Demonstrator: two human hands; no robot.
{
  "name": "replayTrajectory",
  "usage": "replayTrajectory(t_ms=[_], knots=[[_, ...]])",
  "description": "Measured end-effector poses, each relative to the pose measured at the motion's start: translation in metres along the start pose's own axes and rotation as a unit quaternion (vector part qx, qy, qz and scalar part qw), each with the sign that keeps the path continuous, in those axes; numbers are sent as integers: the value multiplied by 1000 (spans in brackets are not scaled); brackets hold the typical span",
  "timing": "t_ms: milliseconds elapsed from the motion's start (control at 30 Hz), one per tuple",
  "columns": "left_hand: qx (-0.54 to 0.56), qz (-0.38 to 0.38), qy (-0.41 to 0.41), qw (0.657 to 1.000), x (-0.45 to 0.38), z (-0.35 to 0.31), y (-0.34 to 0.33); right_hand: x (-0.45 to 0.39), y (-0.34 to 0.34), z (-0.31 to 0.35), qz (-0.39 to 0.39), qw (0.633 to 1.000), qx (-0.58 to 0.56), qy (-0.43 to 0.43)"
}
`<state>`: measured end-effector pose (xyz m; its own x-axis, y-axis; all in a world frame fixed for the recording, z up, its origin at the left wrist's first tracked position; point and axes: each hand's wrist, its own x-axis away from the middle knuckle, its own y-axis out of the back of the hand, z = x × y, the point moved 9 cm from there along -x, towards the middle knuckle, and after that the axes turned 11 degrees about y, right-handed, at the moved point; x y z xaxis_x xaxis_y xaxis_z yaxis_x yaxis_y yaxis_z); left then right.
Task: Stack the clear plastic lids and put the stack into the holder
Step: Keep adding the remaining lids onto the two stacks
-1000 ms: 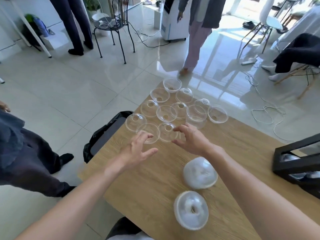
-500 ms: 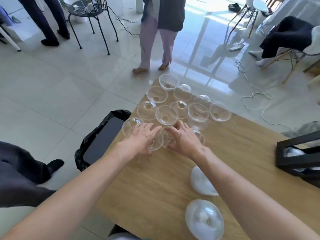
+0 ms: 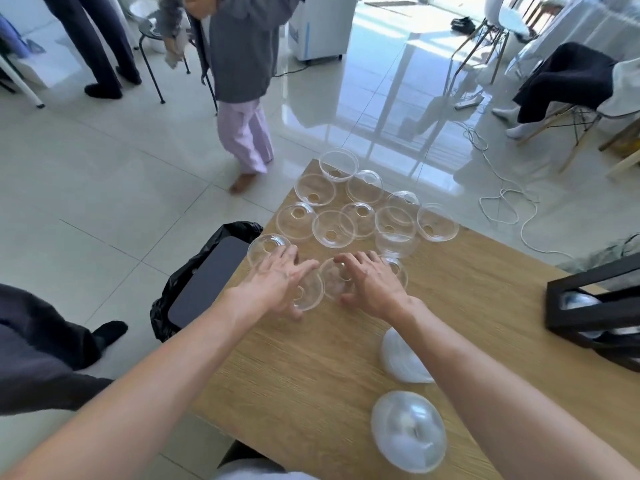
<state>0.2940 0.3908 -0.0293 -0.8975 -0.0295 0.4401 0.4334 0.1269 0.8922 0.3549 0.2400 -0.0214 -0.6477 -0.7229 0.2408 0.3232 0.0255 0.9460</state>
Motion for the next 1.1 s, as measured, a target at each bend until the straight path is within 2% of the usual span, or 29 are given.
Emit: replayTrajectory(t_ms=[100,267,500,633,833,933,1033,1100], knots=[[31,12,20,999,14,2,7,10,9,-1,-32,999,-44,-6],[117,-32,28,992,43,-6,34,38,46,-6,-84,991,-104,-17],[257,-61,48,963,56,-16,40,99,94,-33,-125,982,-134,-35],[375,-49,50,924,58,-20,17,122,95,-39,-128,981,-144,-36],[434,-77,83,894,84,-23,-45,131,78,-27,-122,978,-167,-20],[408,-89,79,905,98,-22,-70,127,69,-19,-109,979,-174,-10],[317,-81,80,942,99,-20,-89,125,64,-15,-102,980,-168,-5],[285,-70,83,952,101,-19,-94,125,61,-13,-98,981,-166,0]])
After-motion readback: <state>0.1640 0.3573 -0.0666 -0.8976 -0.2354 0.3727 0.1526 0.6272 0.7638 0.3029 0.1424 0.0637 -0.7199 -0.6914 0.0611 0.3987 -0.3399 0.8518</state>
